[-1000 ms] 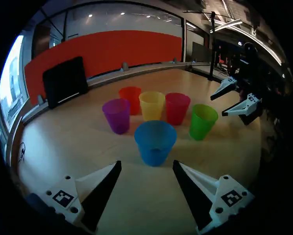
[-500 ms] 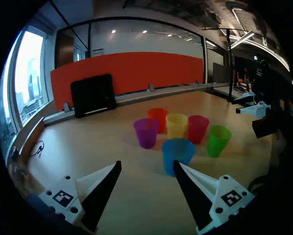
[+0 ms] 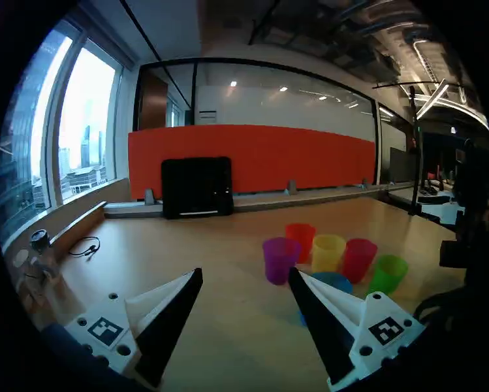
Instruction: Pour water
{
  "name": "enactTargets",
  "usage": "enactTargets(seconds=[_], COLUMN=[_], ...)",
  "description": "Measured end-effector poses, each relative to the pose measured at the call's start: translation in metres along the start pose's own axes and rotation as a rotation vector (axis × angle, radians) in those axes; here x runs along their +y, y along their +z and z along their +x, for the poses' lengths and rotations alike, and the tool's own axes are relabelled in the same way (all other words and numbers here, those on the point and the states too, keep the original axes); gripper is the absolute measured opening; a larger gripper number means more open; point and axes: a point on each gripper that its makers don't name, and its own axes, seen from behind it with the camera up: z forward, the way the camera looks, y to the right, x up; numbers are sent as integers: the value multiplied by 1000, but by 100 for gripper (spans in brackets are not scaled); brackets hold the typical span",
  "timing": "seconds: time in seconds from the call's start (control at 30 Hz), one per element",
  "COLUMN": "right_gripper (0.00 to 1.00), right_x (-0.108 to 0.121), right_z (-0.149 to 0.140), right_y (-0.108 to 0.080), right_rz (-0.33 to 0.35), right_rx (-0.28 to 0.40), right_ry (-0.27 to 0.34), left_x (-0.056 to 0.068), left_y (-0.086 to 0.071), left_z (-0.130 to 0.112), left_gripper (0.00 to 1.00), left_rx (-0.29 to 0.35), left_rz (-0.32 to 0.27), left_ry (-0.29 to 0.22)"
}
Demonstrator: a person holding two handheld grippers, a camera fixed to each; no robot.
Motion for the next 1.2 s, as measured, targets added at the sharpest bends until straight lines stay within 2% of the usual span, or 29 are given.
enactTargets(seconds=[0.2,0.6,0.9,1.2], right_gripper=[100,99,99,99], right_x=[15,24,30,30], right_z=[13,43,41,34], right_y=[-1,-12,-17,-16], right_rz=[-107,-255,-299,-302], right_rx=[64,193,202,191], right_ry=[24,21,32,52], left_x=[-11,-15,-19,-11], left_y=[0,0,0,6], left_z=[15,37,41,35], left_gripper=[98,98,98,98], left_rx=[73,194,242,254], left_rz=[74,153,204,214], left_ry=[20,5,38,48])
